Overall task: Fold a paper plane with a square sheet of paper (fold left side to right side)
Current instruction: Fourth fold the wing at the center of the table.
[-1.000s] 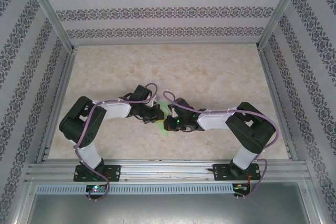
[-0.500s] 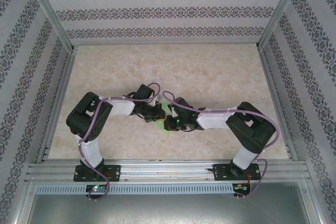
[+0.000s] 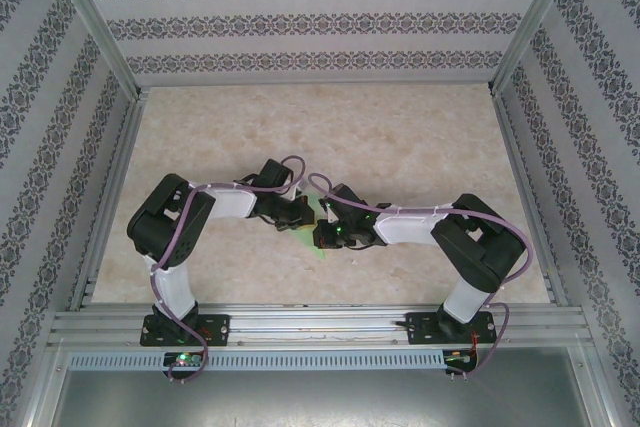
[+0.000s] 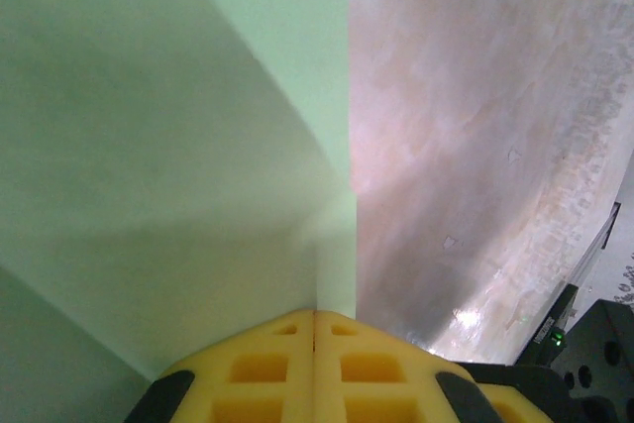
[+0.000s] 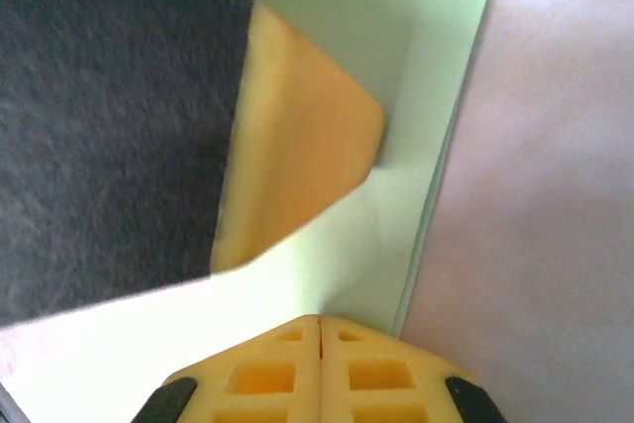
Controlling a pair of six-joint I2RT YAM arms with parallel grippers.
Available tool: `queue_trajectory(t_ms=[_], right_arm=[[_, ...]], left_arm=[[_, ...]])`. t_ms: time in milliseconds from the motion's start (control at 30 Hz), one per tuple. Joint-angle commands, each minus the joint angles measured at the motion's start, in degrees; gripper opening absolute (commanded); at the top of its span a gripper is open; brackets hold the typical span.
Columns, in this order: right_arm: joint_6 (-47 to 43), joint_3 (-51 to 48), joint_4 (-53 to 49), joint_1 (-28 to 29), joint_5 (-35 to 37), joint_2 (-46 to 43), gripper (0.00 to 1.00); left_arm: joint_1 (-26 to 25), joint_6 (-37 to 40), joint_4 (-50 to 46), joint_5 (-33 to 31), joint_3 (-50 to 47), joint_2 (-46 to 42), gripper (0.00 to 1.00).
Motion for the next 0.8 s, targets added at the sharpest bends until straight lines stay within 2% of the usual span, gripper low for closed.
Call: queue_trajectory(t_ms=[0,767], right_arm=[[-1.02,-1.66,-10.28,0.67,2.57,3.18,0.0],[-0.58,-1.65,-10.3,0.85,0.97,3.43,0.0]], left_arm=[[2.72,2.65,-0.06,-3.36,1.95,2.07,0.03],[10.1,8.13,0.78,-2.98,6.86,5.96,0.03]])
